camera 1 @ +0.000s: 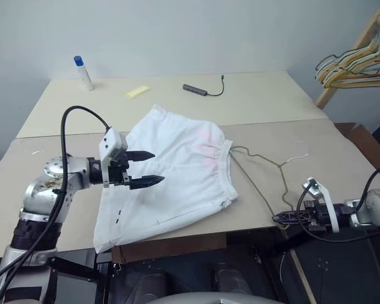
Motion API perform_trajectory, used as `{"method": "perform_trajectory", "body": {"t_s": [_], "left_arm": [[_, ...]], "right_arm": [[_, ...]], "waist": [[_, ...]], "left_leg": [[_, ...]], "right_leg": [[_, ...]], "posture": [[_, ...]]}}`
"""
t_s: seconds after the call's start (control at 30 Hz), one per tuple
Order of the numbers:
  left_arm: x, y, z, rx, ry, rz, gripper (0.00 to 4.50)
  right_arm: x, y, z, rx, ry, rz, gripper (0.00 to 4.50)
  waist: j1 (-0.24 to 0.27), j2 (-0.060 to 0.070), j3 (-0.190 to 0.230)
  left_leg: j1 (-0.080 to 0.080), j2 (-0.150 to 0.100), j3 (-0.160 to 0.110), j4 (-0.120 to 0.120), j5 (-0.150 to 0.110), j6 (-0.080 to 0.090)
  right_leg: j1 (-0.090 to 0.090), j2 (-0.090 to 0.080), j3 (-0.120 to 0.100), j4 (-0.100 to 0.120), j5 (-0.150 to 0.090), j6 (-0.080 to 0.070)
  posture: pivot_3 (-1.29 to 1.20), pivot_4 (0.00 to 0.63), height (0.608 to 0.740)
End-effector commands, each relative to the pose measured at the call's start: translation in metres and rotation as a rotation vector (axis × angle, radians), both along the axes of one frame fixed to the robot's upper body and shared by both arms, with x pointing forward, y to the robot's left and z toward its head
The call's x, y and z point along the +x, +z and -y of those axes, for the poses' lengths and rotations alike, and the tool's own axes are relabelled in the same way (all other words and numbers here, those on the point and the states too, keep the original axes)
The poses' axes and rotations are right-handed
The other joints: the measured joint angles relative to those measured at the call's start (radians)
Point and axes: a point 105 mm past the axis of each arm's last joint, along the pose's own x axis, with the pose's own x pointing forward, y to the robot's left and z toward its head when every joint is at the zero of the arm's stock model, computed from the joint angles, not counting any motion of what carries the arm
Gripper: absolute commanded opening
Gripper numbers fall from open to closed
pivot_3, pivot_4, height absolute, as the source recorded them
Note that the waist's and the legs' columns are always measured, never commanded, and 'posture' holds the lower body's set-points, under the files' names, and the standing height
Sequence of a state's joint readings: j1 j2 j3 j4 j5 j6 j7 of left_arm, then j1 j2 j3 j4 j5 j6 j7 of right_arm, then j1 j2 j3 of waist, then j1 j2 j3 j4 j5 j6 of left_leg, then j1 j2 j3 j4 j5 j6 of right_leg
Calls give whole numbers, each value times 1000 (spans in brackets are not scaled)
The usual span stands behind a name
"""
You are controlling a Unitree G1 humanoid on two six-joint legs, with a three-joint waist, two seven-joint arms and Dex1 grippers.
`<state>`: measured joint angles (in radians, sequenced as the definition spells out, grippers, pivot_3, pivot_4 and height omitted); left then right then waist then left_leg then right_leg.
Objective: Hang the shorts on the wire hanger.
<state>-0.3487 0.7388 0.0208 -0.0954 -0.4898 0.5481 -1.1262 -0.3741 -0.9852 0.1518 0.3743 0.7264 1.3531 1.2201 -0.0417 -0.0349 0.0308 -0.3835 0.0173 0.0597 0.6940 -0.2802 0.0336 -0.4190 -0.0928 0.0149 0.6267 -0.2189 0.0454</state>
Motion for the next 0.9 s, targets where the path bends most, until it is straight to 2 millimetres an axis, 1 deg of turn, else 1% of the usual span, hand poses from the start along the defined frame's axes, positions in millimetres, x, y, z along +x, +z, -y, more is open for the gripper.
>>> {"method": "perform_trajectory", "body": {"t_s": [0.03, 0.1, 0.3, 0.47, 0.67, 0.9], "left_arm": [[-1, 13, 1, -16, 2, 49, 4463], [-3, 12, 2, -17, 2, 49, 4463], [-3, 11, 4, -19, 6, 51, 4463], [-2, 11, 2, -17, 18, 56, 4463], [-6, 4, 3, -15, 28, 43, 4463], [-11, 2, 5, -13, 25, 30, 4463]], "right_arm": [[9, 7, 5, 6, -10, 44, 0], [11, 7, 4, 7, 4, 52, 0], [10, 4, -7, 15, 100, 42, 0], [14, 3, -9, 19, 158, 38, 0], [29, 4, -8, 56, 173, 65, 0], [41, -5, -12, 23, 230, 82, 0]], "waist": [[1, 0, 0], [1, 0, 0], [1, 0, 0], [2, 0, 0], [5, 0, 0], [15, 0, 0]], "left_leg": [[0, 0, 0, 0, 0, 0], [0, 0, 0, 0, 0, 0], [0, 0, 0, 0, 0, 0], [0, 0, 0, 0, 0, 0], [0, 0, 0, 0, 0, 0], [0, -1, 0, 1, 0, 0]], "right_leg": [[0, 0, 0, 0, 0, 0], [0, 0, 0, 0, 0, 0], [0, 0, 0, 0, 0, 0], [0, 0, 0, 1, 0, 0], [0, 0, 0, 1, 0, 0], [0, 0, 0, 1, 0, 0]], "posture": [[-27, 0, 740], [-24, 0, 740], [-13, 0, 740], [0, 0, 740], [24, 0, 740], [56, 0, 740]]}}
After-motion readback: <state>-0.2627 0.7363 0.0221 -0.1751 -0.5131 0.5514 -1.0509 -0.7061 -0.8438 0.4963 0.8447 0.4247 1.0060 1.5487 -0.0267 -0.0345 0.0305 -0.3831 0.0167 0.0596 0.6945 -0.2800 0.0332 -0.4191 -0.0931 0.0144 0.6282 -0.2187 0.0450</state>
